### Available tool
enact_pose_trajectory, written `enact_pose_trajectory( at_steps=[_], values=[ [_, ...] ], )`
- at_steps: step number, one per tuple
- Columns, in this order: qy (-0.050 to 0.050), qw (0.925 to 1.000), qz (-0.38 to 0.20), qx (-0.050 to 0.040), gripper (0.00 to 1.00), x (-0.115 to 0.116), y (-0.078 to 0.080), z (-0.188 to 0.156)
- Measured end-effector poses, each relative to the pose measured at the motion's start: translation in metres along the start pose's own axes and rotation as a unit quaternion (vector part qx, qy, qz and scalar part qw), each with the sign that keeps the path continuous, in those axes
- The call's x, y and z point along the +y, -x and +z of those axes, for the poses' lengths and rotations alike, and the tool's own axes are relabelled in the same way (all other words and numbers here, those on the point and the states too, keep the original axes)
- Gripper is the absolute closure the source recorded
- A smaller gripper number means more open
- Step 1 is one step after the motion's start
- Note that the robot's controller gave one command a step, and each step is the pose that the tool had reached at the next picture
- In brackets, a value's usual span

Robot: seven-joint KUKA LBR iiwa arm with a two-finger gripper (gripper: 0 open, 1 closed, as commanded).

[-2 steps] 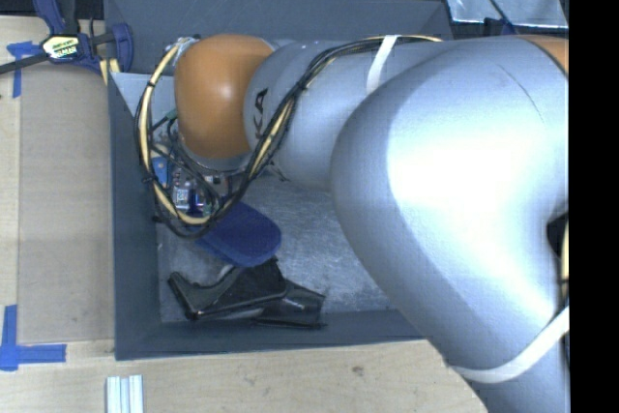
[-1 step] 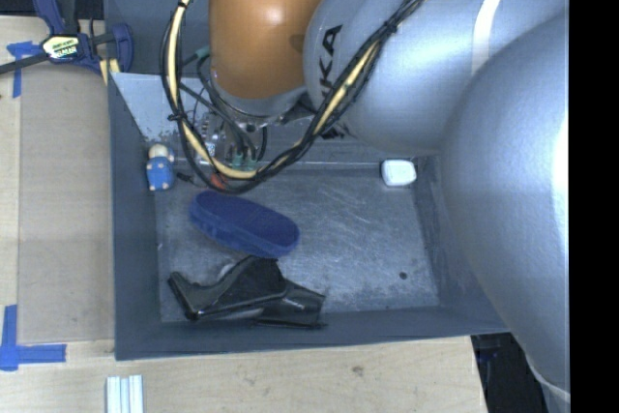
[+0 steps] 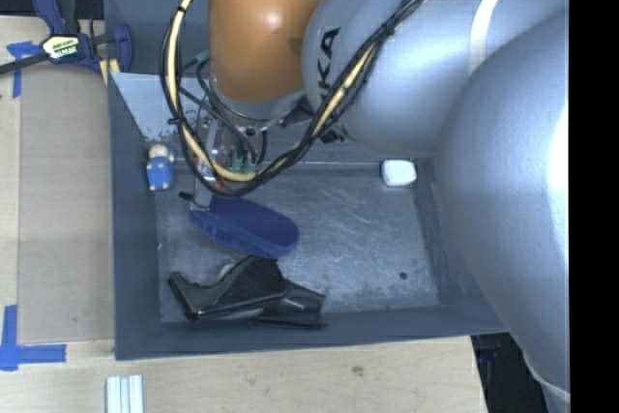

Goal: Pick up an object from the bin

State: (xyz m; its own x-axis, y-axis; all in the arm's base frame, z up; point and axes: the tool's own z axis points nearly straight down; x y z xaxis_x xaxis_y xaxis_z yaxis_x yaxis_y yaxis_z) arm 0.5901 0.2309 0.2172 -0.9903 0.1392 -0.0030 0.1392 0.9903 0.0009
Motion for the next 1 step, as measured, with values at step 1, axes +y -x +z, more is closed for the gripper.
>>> enact_pose_trajectory(
  at_steps=[1],
  values=[
    [-0.002, 0.9603, 0.279, 0.0027, 0.00, -0.0617, 0.0366, 0.1186]
  ],
)
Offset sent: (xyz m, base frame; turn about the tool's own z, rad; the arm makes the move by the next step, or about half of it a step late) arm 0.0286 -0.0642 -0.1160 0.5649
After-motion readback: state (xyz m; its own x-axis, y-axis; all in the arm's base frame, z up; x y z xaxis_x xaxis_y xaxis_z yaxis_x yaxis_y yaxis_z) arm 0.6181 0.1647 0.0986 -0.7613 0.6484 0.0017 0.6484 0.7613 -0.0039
